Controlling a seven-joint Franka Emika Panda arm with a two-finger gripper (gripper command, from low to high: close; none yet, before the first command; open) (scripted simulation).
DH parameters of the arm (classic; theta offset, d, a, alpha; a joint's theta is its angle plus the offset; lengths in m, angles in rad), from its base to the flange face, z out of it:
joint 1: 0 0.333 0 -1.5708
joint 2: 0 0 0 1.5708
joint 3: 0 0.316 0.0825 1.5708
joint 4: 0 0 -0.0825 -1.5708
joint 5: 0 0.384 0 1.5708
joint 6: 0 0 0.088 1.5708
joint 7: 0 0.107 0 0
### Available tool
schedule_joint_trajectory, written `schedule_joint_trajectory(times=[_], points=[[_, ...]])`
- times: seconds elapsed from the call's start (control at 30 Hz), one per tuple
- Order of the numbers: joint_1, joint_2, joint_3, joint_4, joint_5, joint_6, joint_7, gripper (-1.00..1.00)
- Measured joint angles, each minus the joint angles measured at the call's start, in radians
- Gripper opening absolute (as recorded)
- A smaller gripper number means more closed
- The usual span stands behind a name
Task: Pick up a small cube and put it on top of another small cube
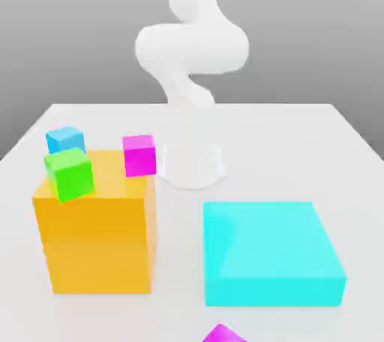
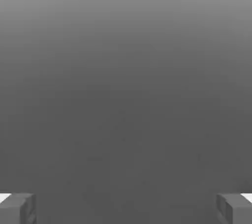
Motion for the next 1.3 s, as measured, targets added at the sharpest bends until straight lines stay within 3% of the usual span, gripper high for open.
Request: schedule_joint_trajectory(times=[0.33,0.63,0.8,1.0,1.13,1.17,1.3], points=[[0.146,0.37,-0.116,0.015,0.115,0.09,-0.327,0.0],[0.198,0.695,-0.133,0.028,0.196,0.17,-0.603,0.0],[0.201,0.867,-0.125,0.033,0.187,0.222,-0.718,0.0],[0.206,1.06,-0.124,0.038,0.11,0.295,-0.805,0.0],[0.187,1.204,-0.098,0.063,0.13,0.399,-0.839,0.0],[0.182,1.227,-0.092,0.068,0.136,0.417,-0.843,-1.0],[0.182,1.227,-0.092,0.068,0.136,0.416,-0.843,-1.0]])
